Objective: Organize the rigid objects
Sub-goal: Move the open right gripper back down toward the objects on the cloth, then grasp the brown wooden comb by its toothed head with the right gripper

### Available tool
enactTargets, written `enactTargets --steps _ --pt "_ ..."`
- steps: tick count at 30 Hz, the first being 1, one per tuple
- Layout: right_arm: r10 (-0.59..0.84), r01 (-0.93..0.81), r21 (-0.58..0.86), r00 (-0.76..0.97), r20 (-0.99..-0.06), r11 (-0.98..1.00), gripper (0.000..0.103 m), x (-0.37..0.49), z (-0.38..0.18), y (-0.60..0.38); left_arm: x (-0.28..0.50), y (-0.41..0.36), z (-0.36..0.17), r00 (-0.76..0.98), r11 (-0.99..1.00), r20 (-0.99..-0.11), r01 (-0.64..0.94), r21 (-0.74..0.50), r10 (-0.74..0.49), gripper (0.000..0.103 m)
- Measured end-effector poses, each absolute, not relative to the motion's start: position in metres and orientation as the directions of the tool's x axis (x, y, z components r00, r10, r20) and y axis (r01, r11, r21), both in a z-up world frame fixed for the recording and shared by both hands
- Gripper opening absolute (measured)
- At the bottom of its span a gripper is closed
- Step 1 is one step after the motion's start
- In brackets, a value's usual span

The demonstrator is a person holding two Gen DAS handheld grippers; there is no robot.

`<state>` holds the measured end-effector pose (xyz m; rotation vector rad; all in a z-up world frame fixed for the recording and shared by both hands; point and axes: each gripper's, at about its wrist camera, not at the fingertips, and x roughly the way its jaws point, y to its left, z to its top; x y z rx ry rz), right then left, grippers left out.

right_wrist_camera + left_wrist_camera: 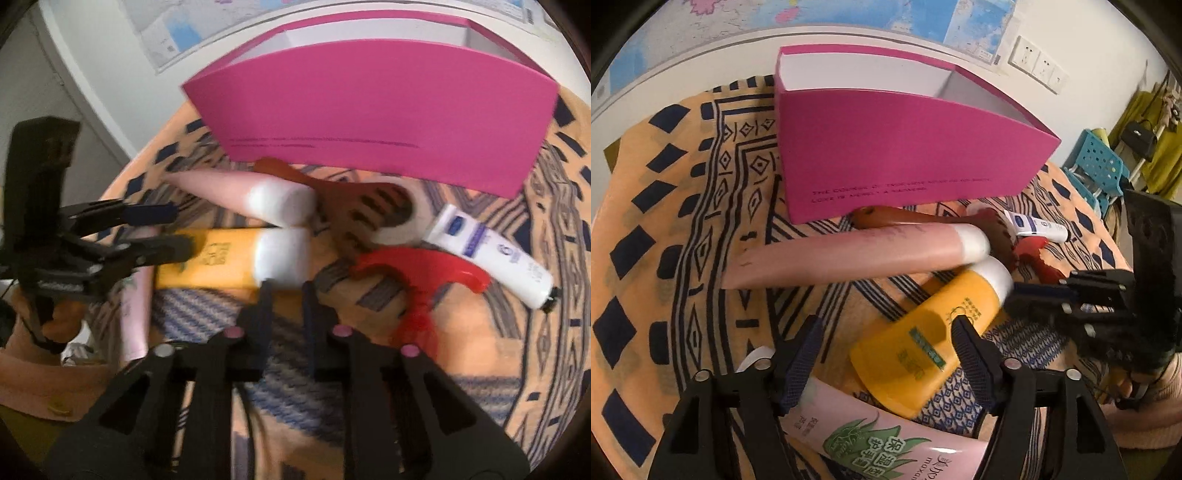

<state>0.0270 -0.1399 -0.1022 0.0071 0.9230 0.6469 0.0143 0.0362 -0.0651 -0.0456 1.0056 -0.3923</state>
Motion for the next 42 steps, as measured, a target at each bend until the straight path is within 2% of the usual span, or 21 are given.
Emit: enactTargets --steps 6,9,11,25,30,32,40,42 --pt "0.571 -0.517 0.337 0.404 -0.714 0.787 0.012 0.028 -0.101 -0.146 0.011 0.026 -0.066 0.441 0.915 -0.823 0.343 -0.214 -0.358 0.081" --pt "0.603 -0.522 0.369 0.399 -0.691 0.769 0.025 0.029 -0.099 -0.147 0.009 0.018 -0.068 0.415 0.903 -0.833 0.375 -0.208 -0.365 0.081" --pt "0.605 -0.520 0.372 0.406 -0.684 0.769 0.028 0.030 -0.097 -0.145 0.008 0.013 -0.069 0.409 0.899 -0.837 0.390 -0.199 -0.363 0.081" --pt "0.540 -0.501 0.280 0.509 -0.670 0.819 0.029 0.056 -0.069 -0.166 0.023 0.014 -0.069 0.418 0.911 -0.832 0.344 -0.227 -0.365 0.081" --pt "0.485 -0.506 0.198 0.533 -0.693 0.839 0.048 0.075 -0.066 -0.159 0.025 0.015 -0.065 0.419 0.907 -0.823 0.338 -0.251 -0.384 0.081" --pt "0.492 -0.498 0.219 0.523 -0.696 0.839 0.052 0.085 -0.067 -0.163 0.024 0.014 -0.062 0.426 0.904 -0.817 0.346 -0.250 -0.389 0.081" --pt "0.479 -0.610 0.137 0.442 -0.758 0.780 0.052 0.090 -0.076 -0.143 0.026 0.010 -0.060 0.421 0.903 -0.818 0.347 -0.254 -0.392 0.081" --pt "0.481 -0.638 0.123 0.424 -0.768 0.760 0.047 0.083 -0.075 -0.143 0.028 0.009 -0.061 0.423 0.906 -0.819 0.339 -0.253 -0.387 0.081"
